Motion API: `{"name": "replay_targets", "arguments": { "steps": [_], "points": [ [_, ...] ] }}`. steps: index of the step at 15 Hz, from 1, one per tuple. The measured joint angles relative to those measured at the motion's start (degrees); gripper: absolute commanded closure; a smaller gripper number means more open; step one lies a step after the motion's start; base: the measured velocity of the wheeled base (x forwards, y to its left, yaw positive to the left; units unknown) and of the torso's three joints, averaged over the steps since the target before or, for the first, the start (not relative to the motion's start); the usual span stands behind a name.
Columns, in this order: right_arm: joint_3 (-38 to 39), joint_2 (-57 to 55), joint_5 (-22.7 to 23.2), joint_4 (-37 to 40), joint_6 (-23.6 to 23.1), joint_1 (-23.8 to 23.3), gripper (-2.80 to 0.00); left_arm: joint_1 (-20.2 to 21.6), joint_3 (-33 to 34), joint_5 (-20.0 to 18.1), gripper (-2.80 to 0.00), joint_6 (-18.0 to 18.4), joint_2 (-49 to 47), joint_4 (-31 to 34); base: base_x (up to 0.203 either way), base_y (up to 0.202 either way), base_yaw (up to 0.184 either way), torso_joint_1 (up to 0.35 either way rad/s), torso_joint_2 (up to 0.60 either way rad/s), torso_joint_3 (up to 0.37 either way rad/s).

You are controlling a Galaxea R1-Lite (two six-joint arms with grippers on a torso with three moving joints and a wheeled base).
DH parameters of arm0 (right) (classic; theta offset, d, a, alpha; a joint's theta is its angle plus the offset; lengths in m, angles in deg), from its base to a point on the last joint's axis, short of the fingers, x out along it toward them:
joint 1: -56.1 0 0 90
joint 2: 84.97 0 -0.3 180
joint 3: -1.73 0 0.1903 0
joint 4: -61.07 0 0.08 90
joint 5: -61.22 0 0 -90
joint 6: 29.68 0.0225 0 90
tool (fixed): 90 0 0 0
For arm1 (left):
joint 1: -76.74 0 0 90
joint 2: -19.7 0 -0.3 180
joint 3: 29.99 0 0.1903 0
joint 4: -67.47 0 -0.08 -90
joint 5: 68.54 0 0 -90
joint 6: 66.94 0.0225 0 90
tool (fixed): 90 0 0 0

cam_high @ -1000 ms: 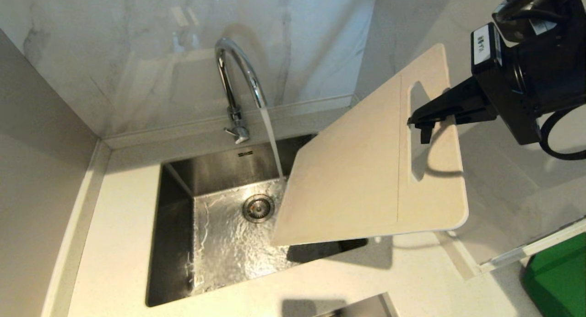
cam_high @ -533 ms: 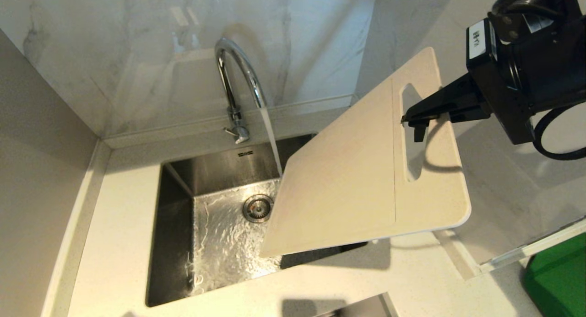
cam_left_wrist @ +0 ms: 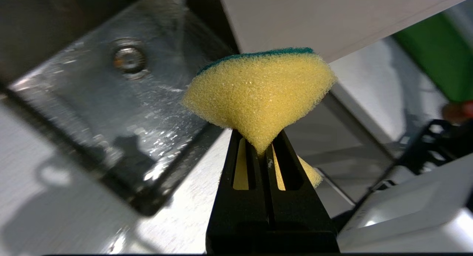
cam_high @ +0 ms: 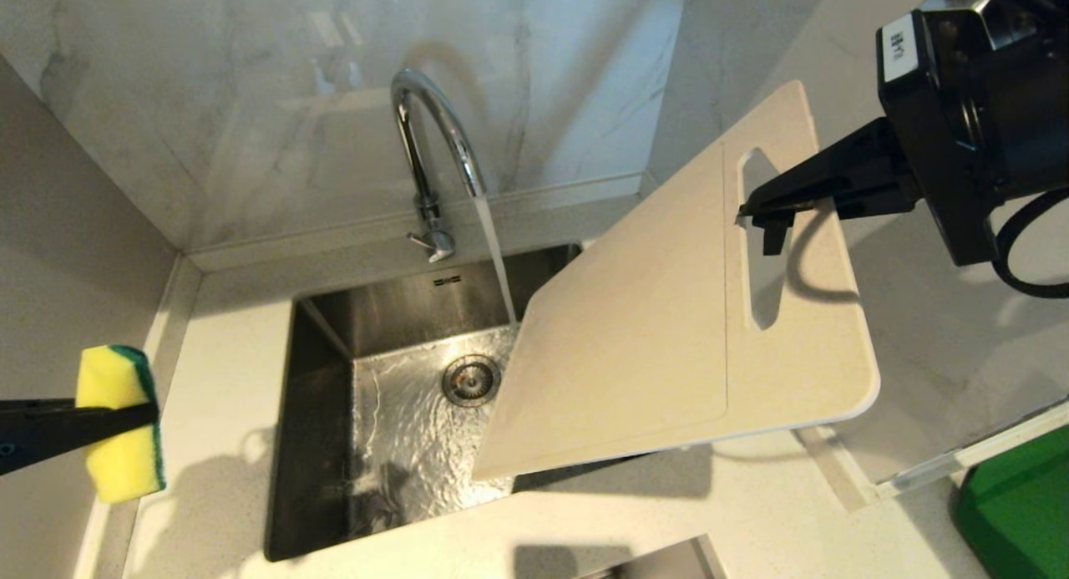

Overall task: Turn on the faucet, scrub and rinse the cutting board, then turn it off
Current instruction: Scrub the cutting board underwater

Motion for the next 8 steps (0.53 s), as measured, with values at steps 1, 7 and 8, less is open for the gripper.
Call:
{"name": "replay_targets", "arguments": {
  "steps": [1,7,8],
  "points": [
    [0.0,0.3,0.0,0.0,0.6,0.0,0.0,-3.5,-2.7,-0.1,0.0,-2.2,-3.3,-0.7,0.0,0.0,0.0,0.0,0.0,0.0],
    [0.2,2.0,-0.1,-0.2,2.7,0.1,0.0,-15.6,-15.4,0.7,0.0,-10.9,-23.4,-13.6,0.0,0.0,0.0,0.0,0.0,0.0],
    [0.2,2.0,0.0,-0.4,2.8,0.0,0.0,-17.7,-17.8,2.1,0.0,-12.0,-27.0,-16.3,0.0,0.0,0.0,0.0,0.0,0.0]
  ]
}}
